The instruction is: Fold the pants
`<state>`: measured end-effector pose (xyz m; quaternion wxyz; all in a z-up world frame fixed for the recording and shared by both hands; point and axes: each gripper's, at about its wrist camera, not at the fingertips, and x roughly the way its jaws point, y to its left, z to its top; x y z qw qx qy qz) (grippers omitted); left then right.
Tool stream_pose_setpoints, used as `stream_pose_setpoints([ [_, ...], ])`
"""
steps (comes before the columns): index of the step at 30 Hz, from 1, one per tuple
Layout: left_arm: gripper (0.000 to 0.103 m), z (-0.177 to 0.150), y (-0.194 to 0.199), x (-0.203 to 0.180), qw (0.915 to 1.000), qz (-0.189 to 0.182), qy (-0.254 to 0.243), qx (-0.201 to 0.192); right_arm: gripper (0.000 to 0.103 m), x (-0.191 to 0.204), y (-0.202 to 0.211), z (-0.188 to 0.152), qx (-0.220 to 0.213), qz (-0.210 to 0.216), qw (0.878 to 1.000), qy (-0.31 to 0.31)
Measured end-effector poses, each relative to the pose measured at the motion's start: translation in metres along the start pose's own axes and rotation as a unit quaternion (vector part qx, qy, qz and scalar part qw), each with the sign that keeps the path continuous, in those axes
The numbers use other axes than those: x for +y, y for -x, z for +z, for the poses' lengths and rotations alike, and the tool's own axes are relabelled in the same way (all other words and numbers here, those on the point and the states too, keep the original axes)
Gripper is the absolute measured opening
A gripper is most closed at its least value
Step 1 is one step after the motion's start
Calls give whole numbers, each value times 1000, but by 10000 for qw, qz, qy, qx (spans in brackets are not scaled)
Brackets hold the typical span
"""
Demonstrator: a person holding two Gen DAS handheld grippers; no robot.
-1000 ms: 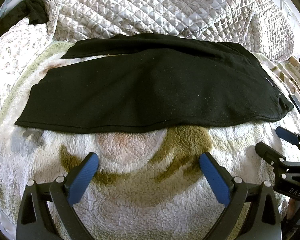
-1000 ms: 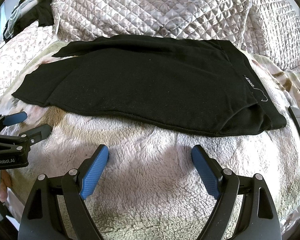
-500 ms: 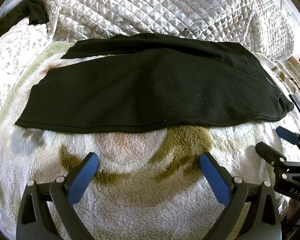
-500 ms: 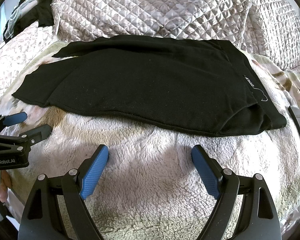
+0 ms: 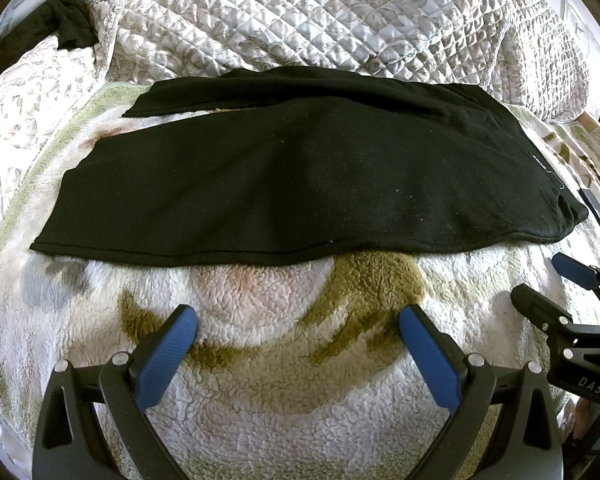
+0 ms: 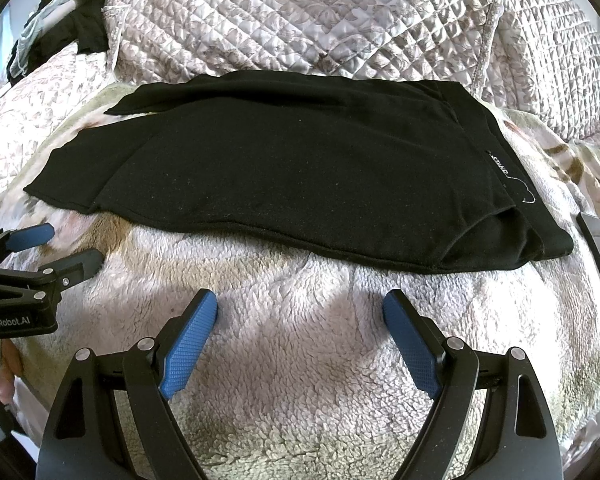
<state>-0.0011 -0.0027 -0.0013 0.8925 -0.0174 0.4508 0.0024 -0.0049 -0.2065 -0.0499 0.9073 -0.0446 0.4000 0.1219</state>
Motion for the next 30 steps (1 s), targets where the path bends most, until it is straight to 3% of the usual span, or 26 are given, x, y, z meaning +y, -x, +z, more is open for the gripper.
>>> stream_pose_setpoints([
  [30,103,-1,0,-1,10000,5,-21,-30,85,-2,-2,1,91,79,9999,25],
])
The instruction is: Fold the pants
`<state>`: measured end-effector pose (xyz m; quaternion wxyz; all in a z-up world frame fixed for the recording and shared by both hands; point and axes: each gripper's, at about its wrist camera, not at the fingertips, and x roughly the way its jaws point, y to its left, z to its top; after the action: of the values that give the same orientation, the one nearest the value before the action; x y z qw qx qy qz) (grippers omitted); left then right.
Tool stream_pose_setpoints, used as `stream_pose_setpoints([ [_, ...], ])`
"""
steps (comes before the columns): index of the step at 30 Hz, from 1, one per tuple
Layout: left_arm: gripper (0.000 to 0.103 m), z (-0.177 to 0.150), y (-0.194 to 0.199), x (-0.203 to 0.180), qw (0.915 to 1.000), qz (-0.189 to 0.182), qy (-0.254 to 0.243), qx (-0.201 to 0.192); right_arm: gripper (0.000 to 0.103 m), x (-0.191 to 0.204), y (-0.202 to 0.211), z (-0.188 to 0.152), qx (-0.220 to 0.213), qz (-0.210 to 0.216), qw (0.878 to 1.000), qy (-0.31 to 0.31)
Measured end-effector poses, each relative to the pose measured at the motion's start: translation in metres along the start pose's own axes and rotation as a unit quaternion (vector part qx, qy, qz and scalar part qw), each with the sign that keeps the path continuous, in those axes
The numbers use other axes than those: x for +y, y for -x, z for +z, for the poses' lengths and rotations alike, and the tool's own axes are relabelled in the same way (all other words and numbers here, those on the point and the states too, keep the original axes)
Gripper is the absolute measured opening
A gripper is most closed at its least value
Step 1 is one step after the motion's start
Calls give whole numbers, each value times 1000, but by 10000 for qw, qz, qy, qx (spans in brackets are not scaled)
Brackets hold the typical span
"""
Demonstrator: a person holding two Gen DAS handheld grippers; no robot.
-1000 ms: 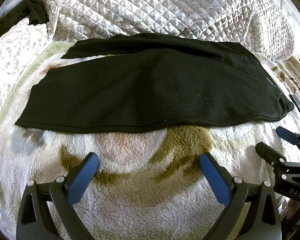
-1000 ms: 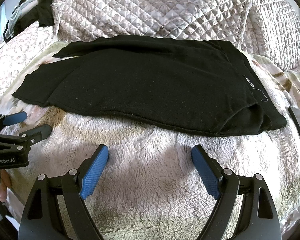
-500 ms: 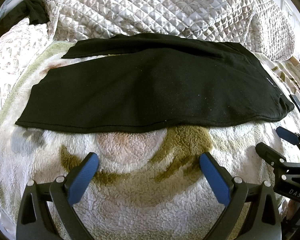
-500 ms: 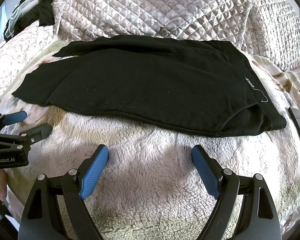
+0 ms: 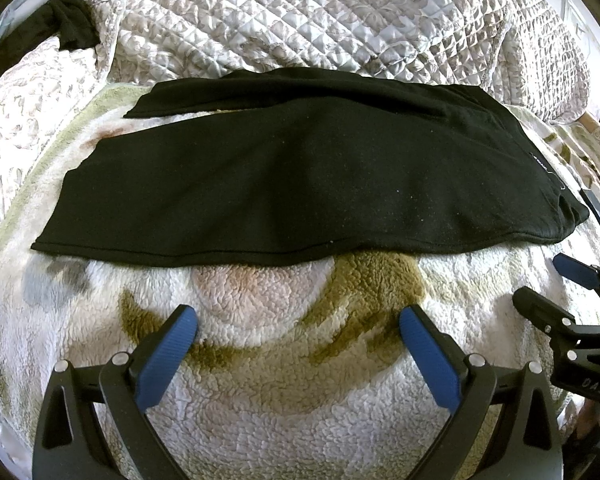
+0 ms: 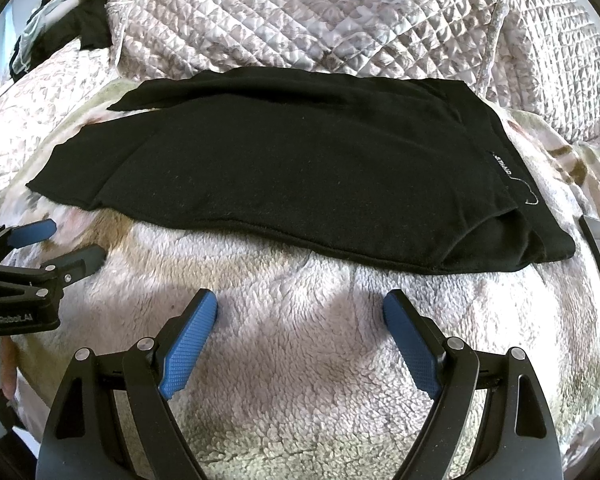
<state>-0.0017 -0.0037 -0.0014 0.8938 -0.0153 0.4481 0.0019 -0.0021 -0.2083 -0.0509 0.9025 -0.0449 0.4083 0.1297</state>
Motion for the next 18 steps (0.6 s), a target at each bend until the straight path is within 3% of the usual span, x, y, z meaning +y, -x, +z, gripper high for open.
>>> stream_pose_setpoints([
  [18,97,4,13,16,9992,-247,251,-171,85,-13,12,-5,-252,319,9987,-324],
])
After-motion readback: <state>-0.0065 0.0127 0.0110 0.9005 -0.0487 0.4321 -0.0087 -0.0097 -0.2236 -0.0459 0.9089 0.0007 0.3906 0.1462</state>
